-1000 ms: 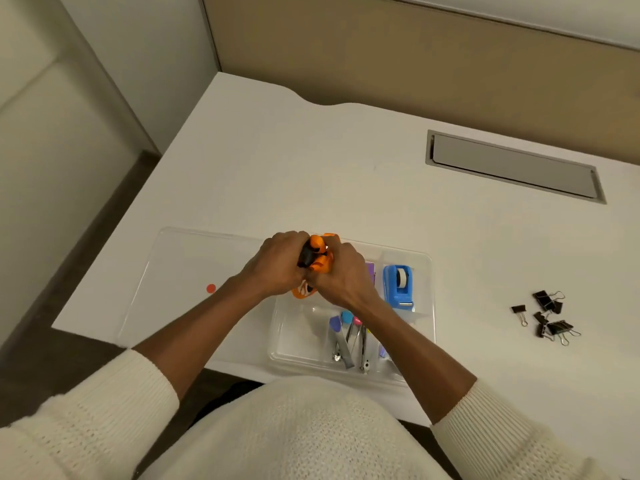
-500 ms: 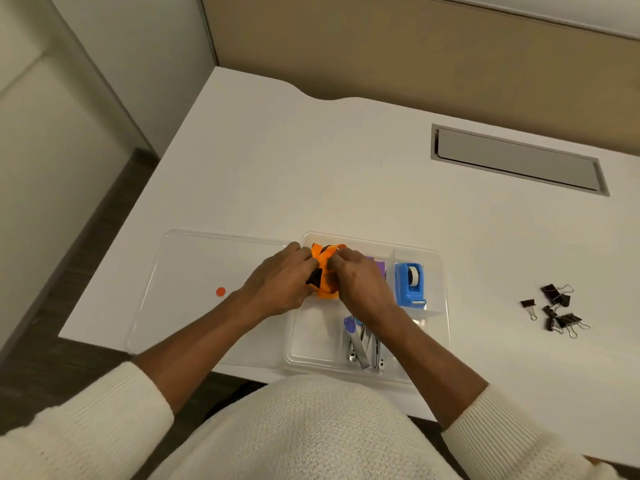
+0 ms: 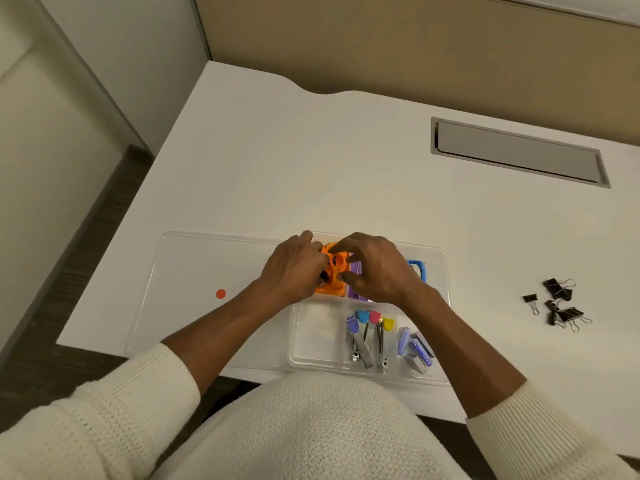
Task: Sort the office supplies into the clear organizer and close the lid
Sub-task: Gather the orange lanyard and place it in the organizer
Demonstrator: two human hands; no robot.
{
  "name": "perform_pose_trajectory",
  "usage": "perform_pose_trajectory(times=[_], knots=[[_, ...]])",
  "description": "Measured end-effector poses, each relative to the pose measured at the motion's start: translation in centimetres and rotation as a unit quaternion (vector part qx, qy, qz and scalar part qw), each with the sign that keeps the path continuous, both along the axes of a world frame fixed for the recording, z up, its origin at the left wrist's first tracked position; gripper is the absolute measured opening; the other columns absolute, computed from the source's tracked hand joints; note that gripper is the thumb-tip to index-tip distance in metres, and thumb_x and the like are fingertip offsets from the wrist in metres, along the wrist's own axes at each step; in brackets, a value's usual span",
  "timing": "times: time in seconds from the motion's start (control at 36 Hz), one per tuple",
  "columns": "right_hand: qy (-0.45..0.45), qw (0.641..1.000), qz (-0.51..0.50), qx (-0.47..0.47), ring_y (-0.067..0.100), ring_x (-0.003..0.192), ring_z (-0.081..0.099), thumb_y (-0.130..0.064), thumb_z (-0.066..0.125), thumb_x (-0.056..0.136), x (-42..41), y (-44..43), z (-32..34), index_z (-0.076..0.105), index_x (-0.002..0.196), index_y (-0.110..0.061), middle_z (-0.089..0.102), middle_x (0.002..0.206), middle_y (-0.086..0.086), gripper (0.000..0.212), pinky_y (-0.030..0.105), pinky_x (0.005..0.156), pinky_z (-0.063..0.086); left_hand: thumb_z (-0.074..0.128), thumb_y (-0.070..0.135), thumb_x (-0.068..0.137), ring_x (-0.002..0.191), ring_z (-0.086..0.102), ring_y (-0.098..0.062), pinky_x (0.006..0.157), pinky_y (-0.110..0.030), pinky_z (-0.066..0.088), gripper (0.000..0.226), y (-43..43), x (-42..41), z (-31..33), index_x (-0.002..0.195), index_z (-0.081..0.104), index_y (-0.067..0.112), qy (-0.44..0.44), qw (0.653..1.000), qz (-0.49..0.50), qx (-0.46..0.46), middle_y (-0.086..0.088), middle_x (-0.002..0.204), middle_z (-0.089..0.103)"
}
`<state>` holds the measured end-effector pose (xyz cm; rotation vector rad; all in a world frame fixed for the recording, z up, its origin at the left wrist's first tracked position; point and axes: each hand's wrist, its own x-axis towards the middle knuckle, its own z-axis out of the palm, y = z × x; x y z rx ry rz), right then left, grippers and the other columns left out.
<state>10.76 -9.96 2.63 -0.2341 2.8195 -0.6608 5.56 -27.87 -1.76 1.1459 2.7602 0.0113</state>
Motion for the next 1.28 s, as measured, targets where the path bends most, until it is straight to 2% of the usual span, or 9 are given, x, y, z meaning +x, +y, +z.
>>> perform_pose_trajectory(times=[0.14, 0.31, 0.64, 0.75, 0.86, 0.97, 1.08, 1.19, 1.28], knots=[[0.015, 0.99, 0.096, 0.107, 0.025, 0.135, 0.055, -0.035, 0.068, 0.096, 0.8, -0.1, -2.2, 0.058, 0.143, -0.022, 0.06, 0.147, 0.004, 0.05, 0.043, 0.119, 0.037, 0.068, 0.043, 0.096, 0.118, 0.055, -0.026, 0.096, -0.039, 0.045, 0.031, 0.3, 0.5, -1.3, 0.111, 0.079, 0.019, 0.026, 0.999, -0.015, -0.016, -0.002, 0.112, 0.073], [0.042, 0.971, 0.141, 0.187, 0.024, 0.153, 0.034, -0.035, 0.055, 0.104, 1.2, -0.2, -4.4, 0.056, 0.143, -0.024, 0.047, 0.159, 0.005, 0.04, 0.05, 0.13, 0.006, 0.055, 0.045, 0.102, 0.138, 0.052, -0.026, 0.126, -0.044, 0.02, 0.035, -0.3, 0.4, -1.6, 0.112, 0.081, 0.024, 0.012, 0.998, -0.022, -0.061, 0.001, 0.122, 0.077], [0.025, 0.969, 0.156, 0.188, 0.027, 0.158, 0.022, -0.026, 0.058, 0.1, 1.6, -0.2, -5.1, 0.061, 0.14, -0.026, 0.038, 0.164, 0.01, 0.039, 0.06, 0.127, -0.004, 0.041, 0.038, 0.109, 0.164, 0.019, -0.027, 0.134, -0.048, -0.01, 0.046, -1.4, 1.4, -0.4, 0.149, 0.054, 0.017, -0.036, 0.988, -0.083, -0.127, -0.006, 0.163, 0.048], [0.036, 0.957, 0.174, 0.23, 0.03, 0.156, 0.026, -0.028, 0.057, 0.1, 1.5, -0.7, -5.1, 0.061, 0.138, -0.028, 0.04, 0.162, 0.012, 0.039, 0.062, 0.126, -0.002, 0.048, 0.044, 0.108, 0.16, 0.031, -0.027, 0.132, -0.039, 0.005, 0.063, -1.3, 2.2, -0.1, 0.16, 0.037, 0.011, -0.046, 0.999, 0.003, -0.028, -0.011, 0.167, 0.042], [0.062, 0.967, 0.16, 0.189, 0.027, 0.155, 0.029, -0.026, 0.062, 0.099, 1.5, -0.5, -5.6, 0.068, 0.131, -0.027, 0.045, 0.16, 0.008, 0.033, 0.061, 0.127, 0.0, 0.061, 0.026, 0.101, 0.134, 0.065, -0.033, 0.122, -0.044, 0.035, 0.043, -1.7, 3.0, 0.0, 0.138, 0.068, 0.006, 0.04, 0.994, -0.073, 0.069, -0.018, 0.144, 0.067], [0.12, 0.975, 0.126, 0.135, 0.03, 0.145, 0.045, -0.034, 0.062, 0.101, 2.1, -0.1, -5.9, 0.073, 0.123, -0.025, 0.063, 0.144, 0.009, 0.026, 0.054, 0.13, 0.009, 0.047, 0.027, 0.101, 0.132, 0.067, -0.029, 0.12, -0.046, 0.043, 0.045, -2.3, 3.4, -0.9, 0.131, 0.074, 0.007, 0.044, 0.99, -0.12, 0.054, -0.013, 0.136, 0.072], [0.192, 0.972, 0.081, 0.109, 0.032, 0.13, 0.059, -0.022, 0.077, 0.09, 4.0, 0.7, -6.3, 0.077, 0.114, -0.019, 0.07, 0.129, 0.013, 0.024, 0.053, 0.123, 0.03, 0.038, 0.038, 0.107, 0.14, 0.06, -0.03, 0.12, -0.045, 0.035, 0.054, -2.8, 3.6, -1.6, 0.14, 0.066, 0.006, 0.035, 0.992, -0.12, 0.011, -0.014, 0.145, 0.066], [0.227, 0.97, 0.026, 0.083, 0.031, 0.115, 0.066, -0.017, 0.084, 0.082, 6.2, 1.8, -5.8, 0.075, 0.11, -0.012, 0.074, 0.119, 0.013, 0.03, 0.047, 0.104, 0.05, -0.039, 0.066, 0.083, 0.163, 0.019, -0.021, 0.134, -0.037, 0.006, 0.118, -2.2, 3.3, -1.3, 0.165, 0.029, 0.014, -0.061, 0.99, -0.097, -0.081, -0.005, 0.173, 0.024], [0.22, 0.974, -0.011, 0.052, 0.026, 0.102, 0.067, -0.013, 0.085, 0.081, 8.0, 3.0, -5.2, 0.075, 0.108, -0.011, 0.075, 0.108, 0.01, 0.028, 0.042, 0.081, 0.06, -0.041, 0.067, 0.077, 0.165, 0.008, -0.022, 0.13, -0.035, -0.004, 0.12, -0.9, 3.5, -0.6, 0.168, 0.017, 0.015, -0.083, 0.982, -0.092, -0.143, -0.004, 0.177, 0.011]])
